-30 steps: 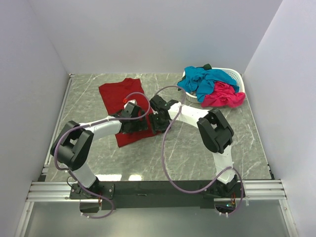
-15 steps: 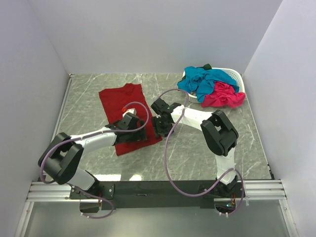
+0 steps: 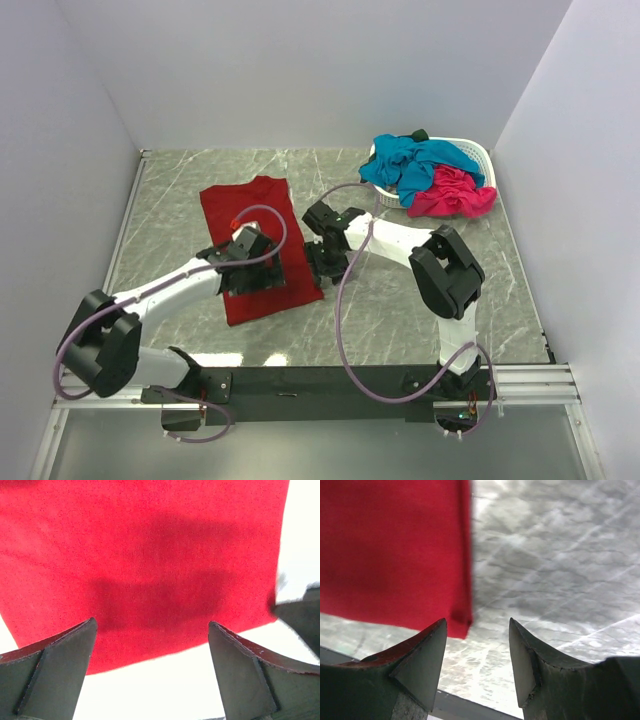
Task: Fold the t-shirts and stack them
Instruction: Fold the tshirt
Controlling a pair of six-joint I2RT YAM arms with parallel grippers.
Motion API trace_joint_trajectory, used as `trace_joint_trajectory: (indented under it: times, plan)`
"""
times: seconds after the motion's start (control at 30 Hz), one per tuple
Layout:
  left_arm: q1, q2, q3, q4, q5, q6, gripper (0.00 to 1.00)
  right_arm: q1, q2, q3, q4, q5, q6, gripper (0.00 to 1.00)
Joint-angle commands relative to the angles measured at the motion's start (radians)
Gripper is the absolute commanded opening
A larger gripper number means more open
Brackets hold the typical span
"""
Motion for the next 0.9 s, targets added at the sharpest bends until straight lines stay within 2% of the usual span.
trace_joint_trajectory:
  times: [0.0,0.2,0.43,0.6,0.87]
  plan:
    - [0.055,0.047,0.078,0.002,-0.045,0.028,0.99,0.021,-0.057,0.053,-0.026,-0.03,-0.009,0.59]
    - [0.136,0.163,0.174,0.072,-0.055,0.083,0.99,0.035,-0.051,0.026,-0.006,-0.052,-0.001,0.59]
    - [0.196,0.323,0.35,0.069,-0.072,0.189,0.99,0.054,-0.046,0.015,-0.01,-0.061,-0.001,0.59]
    - [0.241,0.4,0.381,0.059,-0.072,0.221,0.99,0.061,-0.043,0.015,-0.017,-0.06,-0.004,0.58]
    - [0.27,0.38,0.375,0.066,-0.069,0.246,0.99,0.063,-0.008,0.006,0.0,-0.076,0.008,0.58]
